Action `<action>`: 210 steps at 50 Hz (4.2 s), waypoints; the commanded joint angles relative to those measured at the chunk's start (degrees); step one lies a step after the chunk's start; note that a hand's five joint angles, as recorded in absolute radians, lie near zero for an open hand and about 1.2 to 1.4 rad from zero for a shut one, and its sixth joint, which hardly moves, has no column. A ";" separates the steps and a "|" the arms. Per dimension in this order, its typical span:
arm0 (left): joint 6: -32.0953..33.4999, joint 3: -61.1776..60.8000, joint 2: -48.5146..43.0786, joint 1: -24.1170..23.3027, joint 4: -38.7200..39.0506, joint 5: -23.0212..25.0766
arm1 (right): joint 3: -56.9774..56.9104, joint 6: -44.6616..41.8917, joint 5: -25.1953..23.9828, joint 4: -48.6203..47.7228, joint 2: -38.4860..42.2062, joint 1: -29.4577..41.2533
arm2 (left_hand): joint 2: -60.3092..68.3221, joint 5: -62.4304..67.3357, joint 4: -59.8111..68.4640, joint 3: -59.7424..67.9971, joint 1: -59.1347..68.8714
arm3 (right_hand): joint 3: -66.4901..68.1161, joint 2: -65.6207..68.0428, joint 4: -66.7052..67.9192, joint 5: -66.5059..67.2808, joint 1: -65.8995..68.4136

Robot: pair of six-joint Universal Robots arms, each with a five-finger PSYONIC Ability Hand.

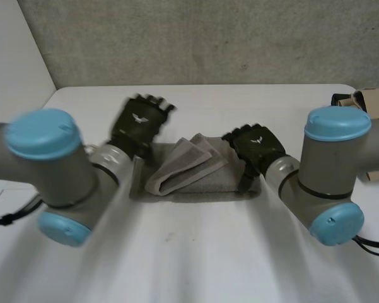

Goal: Fold the laundry.

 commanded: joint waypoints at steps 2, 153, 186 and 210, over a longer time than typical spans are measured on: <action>-0.45 5.78 -9.86 -6.28 -0.27 -0.45 | 3.08 -1.03 0.00 -0.68 0.28 -0.56 | -1.98 -2.74 -1.77 -2.51 -1.27 | 0.85 0.74 0.63 0.20 0.14; -4.49 20.91 -18.59 -7.25 -24.80 -16.10 | -20.57 -0.15 -1.59 19.98 11.37 1.82 | 0.38 -0.38 0.58 -0.15 1.09 | -2.07 -2.18 -2.29 -2.72 -2.78; -15.39 14.50 6.46 1.89 -23.13 33.11 | 15.91 -10.26 10.81 -22.46 2.73 14.74 | -1.14 -1.90 -0.93 -1.67 -0.42 | -2.07 -2.18 -2.29 -2.72 -2.78; -15.56 13.70 7.17 1.62 -22.78 33.30 | 9.15 -13.69 9.49 -31.61 8.18 14.47 | -1.31 -2.06 -1.10 -1.84 -0.59 | 26.03 25.92 25.81 25.38 25.32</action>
